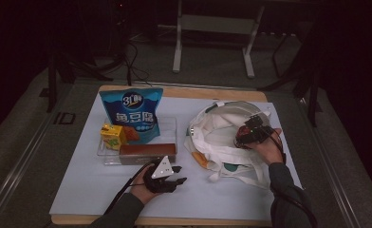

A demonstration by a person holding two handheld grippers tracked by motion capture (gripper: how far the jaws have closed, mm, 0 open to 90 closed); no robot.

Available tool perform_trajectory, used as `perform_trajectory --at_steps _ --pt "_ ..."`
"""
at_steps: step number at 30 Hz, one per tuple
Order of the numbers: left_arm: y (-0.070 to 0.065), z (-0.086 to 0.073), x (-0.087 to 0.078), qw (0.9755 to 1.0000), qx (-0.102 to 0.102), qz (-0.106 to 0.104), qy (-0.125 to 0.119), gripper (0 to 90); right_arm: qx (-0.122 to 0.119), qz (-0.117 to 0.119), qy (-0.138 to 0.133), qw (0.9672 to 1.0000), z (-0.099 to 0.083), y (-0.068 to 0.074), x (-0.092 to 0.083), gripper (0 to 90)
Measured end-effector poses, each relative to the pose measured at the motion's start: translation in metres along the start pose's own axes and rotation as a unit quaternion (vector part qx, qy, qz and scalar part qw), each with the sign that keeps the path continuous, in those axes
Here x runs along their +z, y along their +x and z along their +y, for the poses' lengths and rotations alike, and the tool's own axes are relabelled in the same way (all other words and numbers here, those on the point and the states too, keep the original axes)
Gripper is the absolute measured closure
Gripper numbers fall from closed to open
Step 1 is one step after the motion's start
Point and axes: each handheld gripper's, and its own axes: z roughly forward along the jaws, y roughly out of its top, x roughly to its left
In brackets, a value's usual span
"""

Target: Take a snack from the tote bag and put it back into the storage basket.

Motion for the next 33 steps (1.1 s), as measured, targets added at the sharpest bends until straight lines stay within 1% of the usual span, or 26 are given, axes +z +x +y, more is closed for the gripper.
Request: perform_trajectory --at_steps 3,7,10,13,19,28,30,33 --pt "0.0 0.0 0.0 1.0 -0.001 0.0 0.0 54.0 0.003 0.003 0.0 1.0 0.0 -0.001 0.002 23.2" --pt "0.0 0.0 0.0 1.0 0.0 0.0 0.0 54.0 0.005 0.0 0.003 1.0 0.0 0.0 0.002 24.0" --pt "0.0 0.0 0.0 1.0 0.0 0.0 0.001 54.0 0.005 0.001 0.001 1.0 0.0 0.0 0.001 24.9" --pt "0.0 0.0 0.0 1.0 0.0 0.0 0.0 54.0 0.018 0.008 -0.007 0.9998 -0.003 -0.002 0.0 25.4" --pt "0.0 0.0 0.0 1.0 0.0 0.0 0.0 54.0 0.023 0.01 -0.005 0.9997 -0.004 -0.003 -0.003 25.6" --pt "0.0 0.0 0.0 1.0 0.0 0.0 0.001 54.0 0.02 0.007 -0.014 0.9997 -0.004 -0.001 -0.01 25.7" --pt "0.0 0.0 0.0 1.0 0.001 -0.001 0.001 54.0 0.018 0.012 -0.014 0.9997 -0.004 0.0 -0.012 25.7" --pt "0.0 0.0 0.0 1.0 0.001 0.0 0.001 54.0 0.015 0.012 -0.016 0.9997 -0.003 0.002 -0.015 25.7"
